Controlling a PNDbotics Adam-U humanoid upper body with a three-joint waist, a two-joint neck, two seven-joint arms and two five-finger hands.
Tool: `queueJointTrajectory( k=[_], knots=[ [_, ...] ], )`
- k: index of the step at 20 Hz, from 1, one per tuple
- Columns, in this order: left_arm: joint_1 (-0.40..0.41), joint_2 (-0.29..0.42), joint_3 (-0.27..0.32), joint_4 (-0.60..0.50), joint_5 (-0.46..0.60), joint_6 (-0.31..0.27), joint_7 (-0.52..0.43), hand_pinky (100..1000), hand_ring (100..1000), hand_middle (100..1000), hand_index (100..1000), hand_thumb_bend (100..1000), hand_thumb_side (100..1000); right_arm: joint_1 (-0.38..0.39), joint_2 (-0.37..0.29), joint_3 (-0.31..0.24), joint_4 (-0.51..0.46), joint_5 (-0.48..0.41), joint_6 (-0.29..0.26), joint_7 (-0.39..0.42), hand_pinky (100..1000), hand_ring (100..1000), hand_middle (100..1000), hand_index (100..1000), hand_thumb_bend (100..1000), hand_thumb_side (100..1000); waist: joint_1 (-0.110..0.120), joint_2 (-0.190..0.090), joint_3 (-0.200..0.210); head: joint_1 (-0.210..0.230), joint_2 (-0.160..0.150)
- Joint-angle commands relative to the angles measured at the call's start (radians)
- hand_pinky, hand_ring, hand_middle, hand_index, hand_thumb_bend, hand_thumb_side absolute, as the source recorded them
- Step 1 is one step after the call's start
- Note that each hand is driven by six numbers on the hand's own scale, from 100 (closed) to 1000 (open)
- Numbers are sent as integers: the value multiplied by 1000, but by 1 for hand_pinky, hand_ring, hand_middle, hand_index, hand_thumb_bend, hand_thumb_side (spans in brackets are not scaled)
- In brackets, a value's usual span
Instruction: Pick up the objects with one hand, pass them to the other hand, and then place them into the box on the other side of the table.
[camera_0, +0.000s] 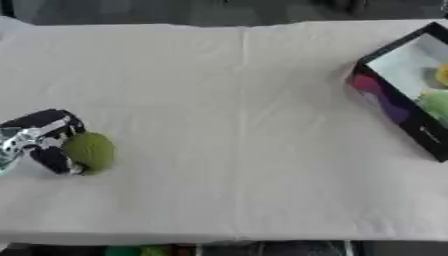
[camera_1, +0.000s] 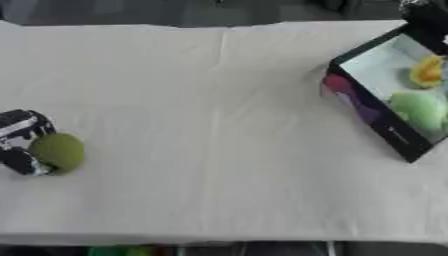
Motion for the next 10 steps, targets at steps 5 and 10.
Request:
queueJointTrajectory(
  k=[5, 10],
  knots=[
    [19, 75, 80, -138, 34, 37, 7, 674, 634, 571, 508, 237, 100, -7, -21, -8, -5, -8, 1, -4, 1000, 933, 899, 913, 100, 314, -4, -23, 8, -1, -3],
    [25, 106, 126, -242, 40, 69, 29, 665, 616, 552, 501, 261, 100, -7, -23, -8, -4, -9, 0, -5, 1000, 932, 898, 912, 100, 312, -6, -25, 12, -2, -5]
  ],
)
